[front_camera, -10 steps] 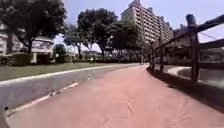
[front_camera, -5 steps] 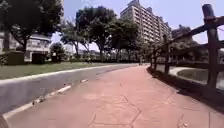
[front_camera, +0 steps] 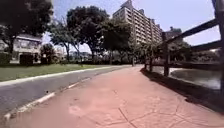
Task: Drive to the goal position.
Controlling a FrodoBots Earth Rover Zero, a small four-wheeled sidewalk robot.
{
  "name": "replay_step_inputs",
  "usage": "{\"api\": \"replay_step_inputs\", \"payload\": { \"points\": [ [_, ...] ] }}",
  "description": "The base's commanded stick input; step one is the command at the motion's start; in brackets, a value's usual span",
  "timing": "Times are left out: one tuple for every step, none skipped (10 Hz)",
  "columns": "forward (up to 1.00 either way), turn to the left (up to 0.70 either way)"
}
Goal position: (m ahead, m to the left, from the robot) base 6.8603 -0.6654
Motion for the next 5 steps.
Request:
{"api": "replay_step_inputs", "payload": {
  "points": [
    [1.00,0.01],
    [1.00,-0.04],
    [1.00,-0.19],
    [1.00,-0.20],
    [1.00,-0.01]
  ]
}}
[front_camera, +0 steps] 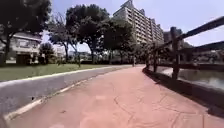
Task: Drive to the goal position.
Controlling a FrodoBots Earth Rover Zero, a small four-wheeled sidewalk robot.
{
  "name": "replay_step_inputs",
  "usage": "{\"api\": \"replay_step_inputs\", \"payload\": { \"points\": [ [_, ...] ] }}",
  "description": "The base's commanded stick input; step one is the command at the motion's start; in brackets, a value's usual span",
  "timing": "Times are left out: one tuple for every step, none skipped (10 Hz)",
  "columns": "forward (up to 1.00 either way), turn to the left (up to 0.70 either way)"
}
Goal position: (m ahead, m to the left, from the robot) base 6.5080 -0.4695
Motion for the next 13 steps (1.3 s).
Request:
{"api": "replay_step_inputs", "payload": {
  "points": [
    [1.00,0.01],
    [1.00,0.01],
    [1.00,0.01],
    [1.00,0.01],
    [1.00,0.01],
    [1.00,0.01],
    [1.00,0.01],
    [1.00,0.01],
    [1.00,0.01],
    [1.00,0.01],
    [1.00,0.01],
    [1.00,-0.09],
    [1.00,-0.20]
  ]
}}
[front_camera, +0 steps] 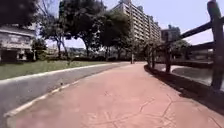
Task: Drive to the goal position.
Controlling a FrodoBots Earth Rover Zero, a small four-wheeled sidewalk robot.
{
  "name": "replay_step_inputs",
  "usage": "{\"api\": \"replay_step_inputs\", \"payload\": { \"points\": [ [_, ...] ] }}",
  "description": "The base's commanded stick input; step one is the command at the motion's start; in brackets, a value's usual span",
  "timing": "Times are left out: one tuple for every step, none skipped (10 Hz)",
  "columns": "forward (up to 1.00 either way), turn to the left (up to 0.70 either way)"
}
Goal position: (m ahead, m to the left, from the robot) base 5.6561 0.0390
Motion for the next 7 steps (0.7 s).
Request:
{"api": "replay_step_inputs", "payload": {
  "points": [
    [1.00,-0.30],
    [1.00,-0.30],
    [1.00,-0.24],
    [1.00,-0.08],
    [1.00,0.01],
    [1.00,0.01],
    [1.00,0.01]
  ]
}}
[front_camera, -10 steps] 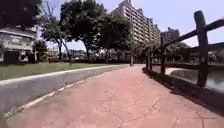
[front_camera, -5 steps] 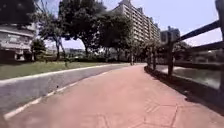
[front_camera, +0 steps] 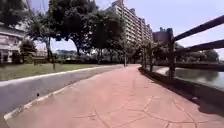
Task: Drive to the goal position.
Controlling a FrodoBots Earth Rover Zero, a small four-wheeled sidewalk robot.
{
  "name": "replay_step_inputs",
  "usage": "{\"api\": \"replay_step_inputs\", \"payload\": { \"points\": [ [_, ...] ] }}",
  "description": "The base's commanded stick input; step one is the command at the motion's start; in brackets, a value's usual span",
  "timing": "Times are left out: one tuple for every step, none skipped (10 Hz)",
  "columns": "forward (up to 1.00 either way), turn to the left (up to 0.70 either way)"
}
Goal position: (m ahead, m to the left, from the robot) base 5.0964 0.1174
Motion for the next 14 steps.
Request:
{"api": "replay_step_inputs", "payload": {
  "points": [
    [1.00,0.01],
    [1.00,0.01],
    [1.00,0.01],
    [1.00,0.01],
    [1.00,0.01],
    [1.00,0.01],
    [1.00,0.01],
    [1.00,0.01],
    [1.00,0.01],
    [1.00,0.01],
    [1.00,0.01],
    [1.00,0.01],
    [1.00,0.01],
    [1.00,0.01]
  ]
}}
